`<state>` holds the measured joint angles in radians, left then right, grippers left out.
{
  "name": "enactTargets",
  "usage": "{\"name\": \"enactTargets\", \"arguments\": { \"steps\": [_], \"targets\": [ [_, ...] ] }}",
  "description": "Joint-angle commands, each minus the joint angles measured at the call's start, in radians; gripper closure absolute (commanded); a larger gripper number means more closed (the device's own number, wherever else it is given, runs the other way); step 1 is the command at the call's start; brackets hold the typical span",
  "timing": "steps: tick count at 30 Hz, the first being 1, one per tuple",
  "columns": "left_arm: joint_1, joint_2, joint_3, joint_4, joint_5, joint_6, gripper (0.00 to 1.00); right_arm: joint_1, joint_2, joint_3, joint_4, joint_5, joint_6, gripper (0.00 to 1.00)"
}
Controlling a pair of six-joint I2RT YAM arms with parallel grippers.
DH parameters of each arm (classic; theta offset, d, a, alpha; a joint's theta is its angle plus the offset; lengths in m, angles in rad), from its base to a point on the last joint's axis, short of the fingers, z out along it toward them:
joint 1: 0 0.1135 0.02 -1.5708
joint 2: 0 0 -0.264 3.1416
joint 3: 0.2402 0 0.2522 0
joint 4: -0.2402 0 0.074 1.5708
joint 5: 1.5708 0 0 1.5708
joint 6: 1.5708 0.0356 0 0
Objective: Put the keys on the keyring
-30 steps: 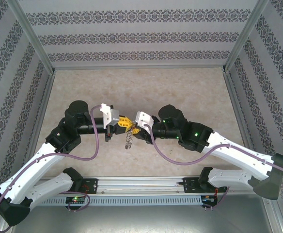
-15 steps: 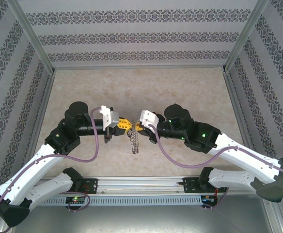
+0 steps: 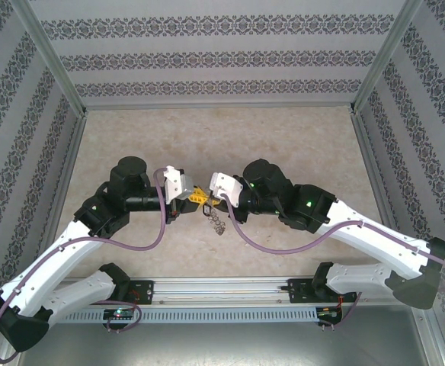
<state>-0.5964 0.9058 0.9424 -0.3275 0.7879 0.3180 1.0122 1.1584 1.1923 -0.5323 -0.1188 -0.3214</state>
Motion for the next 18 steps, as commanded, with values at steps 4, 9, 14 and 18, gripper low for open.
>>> {"name": "enactTargets", "arguments": {
  "steps": [4,9,14,18],
  "targets": [
    [-0.008,-0.047,-0.027,0.108,0.047,-0.028,1.0,0.008,-0.004,0.018,-0.015,0.03,-0.014,1.0],
    [-0.008,-0.046,-0.033,0.108,0.082,-0.022,1.0,0.008,0.006,0.03,-0.014,0.027,-0.019,1.0],
    [-0.007,-0.044,-0.029,0.098,0.087,-0.019,1.0,0.009,0.014,0.043,-0.007,0.0,-0.027,1.0],
    [-0.008,-0.025,-0.012,0.059,0.077,-0.007,1.0,0.012,0.005,0.04,0.004,-0.022,-0.03,1.0]
  ]
}}
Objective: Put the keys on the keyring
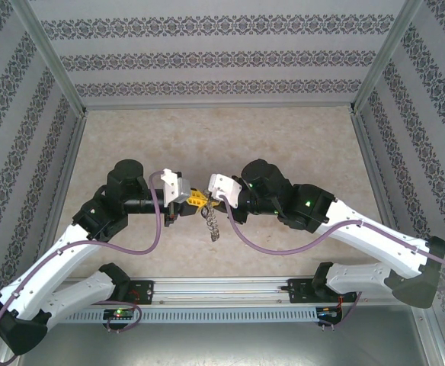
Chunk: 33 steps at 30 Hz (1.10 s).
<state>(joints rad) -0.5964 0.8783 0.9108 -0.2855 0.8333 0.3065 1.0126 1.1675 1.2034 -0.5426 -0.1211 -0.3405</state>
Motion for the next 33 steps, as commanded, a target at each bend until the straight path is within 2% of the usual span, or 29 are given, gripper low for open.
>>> {"name": "enactTargets", "arguments": {
  "steps": [1,6,15,33],
  "targets": [
    [-0.008,0.007,0.024,0.007,0.023,0.008,1.0,0.014,-0.008,0.029,0.015,-0.02,-0.013,1.0],
    [-0.009,0.046,0.068,-0.083,-0.025,0.047,1.0,0.021,-0.034,0.032,0.017,-0.019,-0.018,1.0],
    [-0.008,0.077,0.099,-0.151,-0.04,0.065,1.0,0.018,-0.025,0.044,0.008,-0.024,-0.036,1.0],
    [-0.008,0.078,0.085,-0.138,-0.005,0.071,1.0,0.018,0.038,0.117,-0.063,-0.05,-0.083,1.0]
  ]
}}
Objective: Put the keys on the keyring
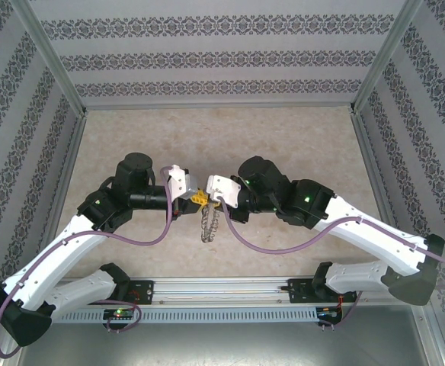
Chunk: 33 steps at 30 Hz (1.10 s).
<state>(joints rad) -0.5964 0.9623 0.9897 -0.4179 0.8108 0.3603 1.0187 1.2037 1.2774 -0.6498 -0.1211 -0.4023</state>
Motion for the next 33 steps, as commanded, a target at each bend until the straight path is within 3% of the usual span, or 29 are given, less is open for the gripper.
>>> {"name": "enactTargets", "arguments": {
  "steps": [1,10,33],
  "targets": [
    [-0.009,-0.015,-0.002,0.009,0.024,0.011,1.0,0.012,0.002,0.042,0.04,-0.051,-0.023,1.0],
    [-0.008,-0.056,-0.02,0.066,0.04,-0.007,1.0,0.012,-0.043,-0.012,0.075,-0.125,-0.03,1.0],
    [-0.008,-0.102,-0.046,0.11,0.044,-0.019,1.0,0.006,-0.018,-0.006,0.052,-0.166,-0.041,1.0]
  ]
}}
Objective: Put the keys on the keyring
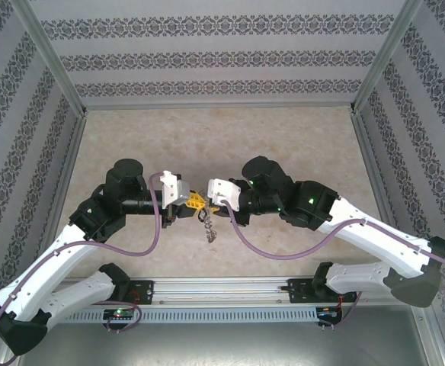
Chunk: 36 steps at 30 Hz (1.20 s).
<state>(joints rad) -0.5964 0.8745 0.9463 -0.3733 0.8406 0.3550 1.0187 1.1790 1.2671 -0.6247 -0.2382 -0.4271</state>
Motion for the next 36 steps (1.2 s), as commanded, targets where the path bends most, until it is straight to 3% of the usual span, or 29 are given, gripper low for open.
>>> {"name": "enactTargets", "arguments": {
  "steps": [1,15,26,36],
  "targets": [
    [-0.008,-0.014,-0.002,0.063,0.013,-0.013,1.0,0.007,0.008,0.006,0.029,-0.049,-0.013,1.0],
    [-0.008,0.01,0.017,0.024,0.019,-0.005,1.0,0.021,0.001,-0.001,0.096,-0.072,0.01,1.0],
    [-0.008,0.023,0.026,-0.041,-0.023,0.031,1.0,0.018,-0.021,0.022,0.068,0.039,-0.002,1.0],
    [-0.008,0.023,0.036,-0.086,-0.033,0.059,1.0,-0.006,-0.021,0.042,0.048,0.062,-0.019,1.0]
  ]
}}
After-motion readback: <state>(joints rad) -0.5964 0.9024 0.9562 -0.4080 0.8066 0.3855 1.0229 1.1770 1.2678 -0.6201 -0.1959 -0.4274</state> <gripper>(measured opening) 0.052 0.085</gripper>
